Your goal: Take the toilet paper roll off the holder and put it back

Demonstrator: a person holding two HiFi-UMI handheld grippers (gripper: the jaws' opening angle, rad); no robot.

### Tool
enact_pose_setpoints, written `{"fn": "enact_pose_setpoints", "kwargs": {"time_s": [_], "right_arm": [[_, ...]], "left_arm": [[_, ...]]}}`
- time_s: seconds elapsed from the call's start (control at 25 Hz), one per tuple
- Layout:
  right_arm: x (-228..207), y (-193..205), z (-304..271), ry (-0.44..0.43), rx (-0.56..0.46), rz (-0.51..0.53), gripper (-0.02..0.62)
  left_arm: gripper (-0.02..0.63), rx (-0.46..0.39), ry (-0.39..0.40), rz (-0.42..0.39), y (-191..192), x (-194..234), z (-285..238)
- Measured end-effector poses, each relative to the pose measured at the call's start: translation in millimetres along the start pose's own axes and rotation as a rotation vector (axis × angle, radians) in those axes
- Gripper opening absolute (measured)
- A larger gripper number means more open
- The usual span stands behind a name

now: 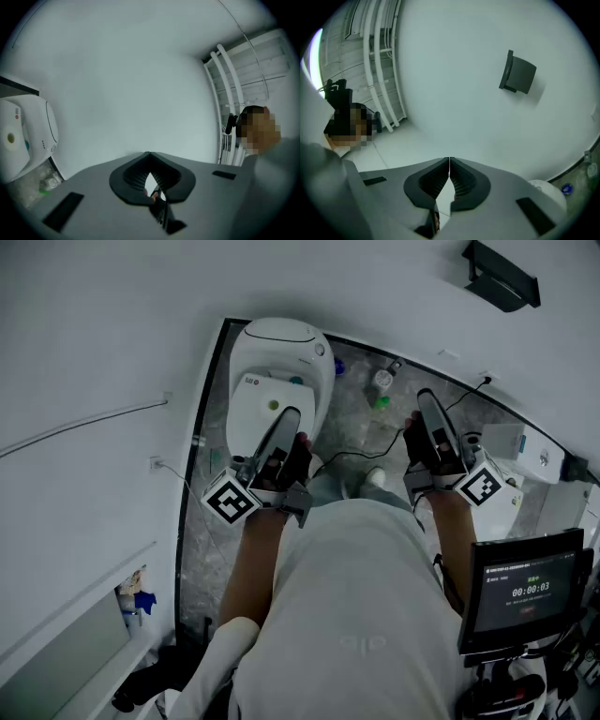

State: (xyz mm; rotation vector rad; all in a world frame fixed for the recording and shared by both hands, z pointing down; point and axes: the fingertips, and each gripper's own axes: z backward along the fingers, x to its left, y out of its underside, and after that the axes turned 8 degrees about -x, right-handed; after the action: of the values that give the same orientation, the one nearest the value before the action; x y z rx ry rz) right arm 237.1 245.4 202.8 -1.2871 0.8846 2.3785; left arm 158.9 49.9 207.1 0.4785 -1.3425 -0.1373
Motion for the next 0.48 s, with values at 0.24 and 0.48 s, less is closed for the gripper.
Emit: {"fn": "enact_pose_setpoints", "kwargs": {"time_s": [0.24,0.48], "right_arm": [[-106,31,-7,-0.046,0.101,-0.043,0.014],[-130,85,-32,-0.073,0.265,-0.054,0.014]], "left_arm": [[0.006,-0.044,-0.109,-0.078,18,92,-5],[0.006,-0.208,-0.185,-0.090,-4,117,45]]}}
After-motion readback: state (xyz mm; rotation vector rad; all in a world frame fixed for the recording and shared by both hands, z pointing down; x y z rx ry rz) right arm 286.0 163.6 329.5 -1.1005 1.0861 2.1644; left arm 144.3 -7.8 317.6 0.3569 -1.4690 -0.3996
